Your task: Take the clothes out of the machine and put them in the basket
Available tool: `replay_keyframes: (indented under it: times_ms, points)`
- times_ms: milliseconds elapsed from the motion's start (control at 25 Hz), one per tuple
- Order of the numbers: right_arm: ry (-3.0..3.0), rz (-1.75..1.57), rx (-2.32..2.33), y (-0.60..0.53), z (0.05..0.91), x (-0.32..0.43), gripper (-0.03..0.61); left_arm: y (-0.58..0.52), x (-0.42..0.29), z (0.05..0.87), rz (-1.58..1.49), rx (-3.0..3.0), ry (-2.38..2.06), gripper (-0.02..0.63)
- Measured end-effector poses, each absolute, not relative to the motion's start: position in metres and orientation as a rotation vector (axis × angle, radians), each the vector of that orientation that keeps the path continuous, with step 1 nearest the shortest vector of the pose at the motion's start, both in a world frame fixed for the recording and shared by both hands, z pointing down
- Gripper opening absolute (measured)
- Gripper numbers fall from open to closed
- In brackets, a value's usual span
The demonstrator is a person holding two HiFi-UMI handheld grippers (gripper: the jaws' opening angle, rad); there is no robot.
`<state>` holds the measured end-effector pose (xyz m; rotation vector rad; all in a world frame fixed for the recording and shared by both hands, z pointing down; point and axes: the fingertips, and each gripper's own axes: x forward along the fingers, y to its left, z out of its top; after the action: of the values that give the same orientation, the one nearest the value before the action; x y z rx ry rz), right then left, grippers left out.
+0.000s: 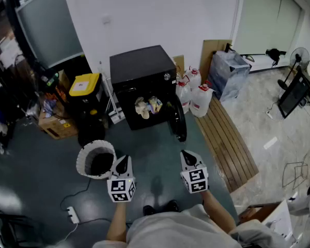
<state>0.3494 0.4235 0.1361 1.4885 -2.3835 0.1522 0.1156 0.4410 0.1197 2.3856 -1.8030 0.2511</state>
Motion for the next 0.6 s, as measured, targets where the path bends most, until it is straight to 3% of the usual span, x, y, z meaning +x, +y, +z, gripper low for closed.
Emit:
replay_keyframes:
  times_ms: [600]
  points:
    - [-2.426, 0.147, 1.409, 0.402, 0.149, 0.379, 0.021, 0.430, 0.153, 0.129, 0.254, 2.326, -1.859, 0.018]
